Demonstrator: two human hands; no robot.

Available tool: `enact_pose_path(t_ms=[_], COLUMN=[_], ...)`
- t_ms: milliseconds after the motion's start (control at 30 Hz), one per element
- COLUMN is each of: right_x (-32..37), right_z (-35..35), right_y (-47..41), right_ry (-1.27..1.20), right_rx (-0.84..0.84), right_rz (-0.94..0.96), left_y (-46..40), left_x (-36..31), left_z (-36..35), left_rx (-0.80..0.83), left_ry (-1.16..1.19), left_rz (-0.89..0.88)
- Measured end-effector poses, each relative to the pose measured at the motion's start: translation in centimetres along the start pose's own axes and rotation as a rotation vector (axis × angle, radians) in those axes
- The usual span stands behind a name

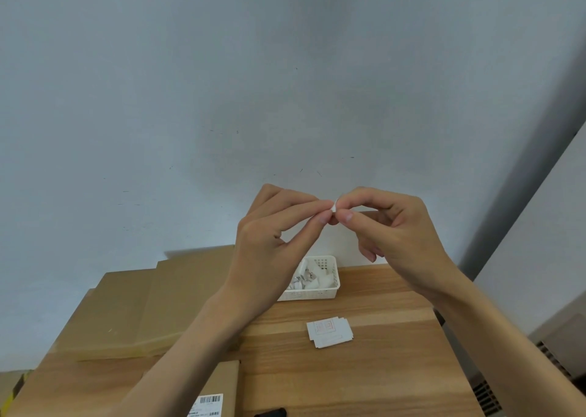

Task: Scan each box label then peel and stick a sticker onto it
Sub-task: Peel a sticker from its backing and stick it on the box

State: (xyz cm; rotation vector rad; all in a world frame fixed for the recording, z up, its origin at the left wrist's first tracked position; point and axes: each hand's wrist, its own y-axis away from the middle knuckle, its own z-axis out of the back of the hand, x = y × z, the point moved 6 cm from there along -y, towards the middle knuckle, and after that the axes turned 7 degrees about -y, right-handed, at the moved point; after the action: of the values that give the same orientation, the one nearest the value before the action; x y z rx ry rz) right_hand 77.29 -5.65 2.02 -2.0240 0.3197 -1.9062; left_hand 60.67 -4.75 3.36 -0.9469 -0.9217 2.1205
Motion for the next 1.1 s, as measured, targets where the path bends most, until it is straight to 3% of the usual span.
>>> enact_pose_path(t_ms=[300,633,1100], right_x=[-0.1,-0.6,-2.9], right_z=[0.0,0.1,1.0], right_y=[0.2,0.3,0.5], right_ry=[0.010,0.005,-0.199], right_rx=[-0.006,-0.060,-0.114], right_rz=[0.004,-0.017,-0.363], left_y=[0.2,0.6,2.0], left_x=[-0.1,-0.3,1.1], left_z=[0.1,0.0,-0.2], left_rx=[0.010,-0.053,-0.036], left_ry=[0.001,-0.074,-0.153], left_rz=[-0.008,-0.159,-0.204])
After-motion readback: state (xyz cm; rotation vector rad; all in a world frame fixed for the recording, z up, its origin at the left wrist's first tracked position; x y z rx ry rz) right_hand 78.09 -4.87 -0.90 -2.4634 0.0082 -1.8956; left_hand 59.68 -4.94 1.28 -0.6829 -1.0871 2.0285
